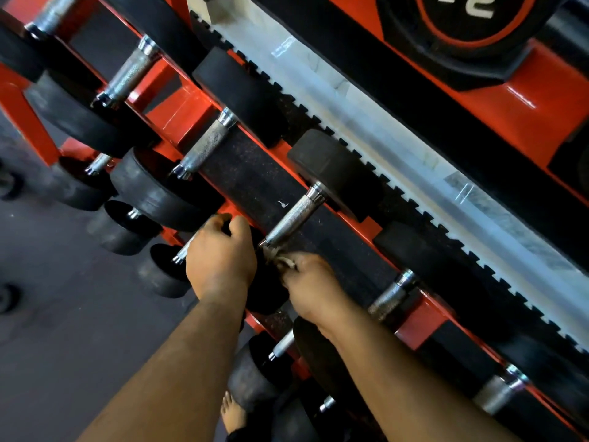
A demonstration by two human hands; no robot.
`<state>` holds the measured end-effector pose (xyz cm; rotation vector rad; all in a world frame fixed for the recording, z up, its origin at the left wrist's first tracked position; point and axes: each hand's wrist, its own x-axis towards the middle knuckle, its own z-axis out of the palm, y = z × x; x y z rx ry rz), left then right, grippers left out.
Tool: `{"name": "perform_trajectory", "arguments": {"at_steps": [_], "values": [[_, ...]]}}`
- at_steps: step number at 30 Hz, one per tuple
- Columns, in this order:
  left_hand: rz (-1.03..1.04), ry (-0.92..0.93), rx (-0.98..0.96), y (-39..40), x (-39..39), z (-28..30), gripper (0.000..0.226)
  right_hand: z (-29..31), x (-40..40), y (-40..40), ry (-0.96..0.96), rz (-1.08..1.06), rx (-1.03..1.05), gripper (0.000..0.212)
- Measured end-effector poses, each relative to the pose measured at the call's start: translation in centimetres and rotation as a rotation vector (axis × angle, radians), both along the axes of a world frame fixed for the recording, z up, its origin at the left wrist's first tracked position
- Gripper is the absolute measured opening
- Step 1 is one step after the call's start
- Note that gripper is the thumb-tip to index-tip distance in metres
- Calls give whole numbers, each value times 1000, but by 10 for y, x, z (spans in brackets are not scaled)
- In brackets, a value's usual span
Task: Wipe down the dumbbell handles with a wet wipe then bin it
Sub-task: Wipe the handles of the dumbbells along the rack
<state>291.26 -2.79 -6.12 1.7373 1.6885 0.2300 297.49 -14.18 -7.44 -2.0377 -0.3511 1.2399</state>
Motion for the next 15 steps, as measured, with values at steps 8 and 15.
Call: {"name": "perform_trajectory", "arguments": {"at_steps": [8, 15], "values": [[7, 2, -35, -1, 0, 5, 21, 23, 48, 19, -909, 306, 308, 47], [-8, -10, -35, 2, -2, 5, 28, -20, 33, -3, -1136, 1132, 37, 70]]}}
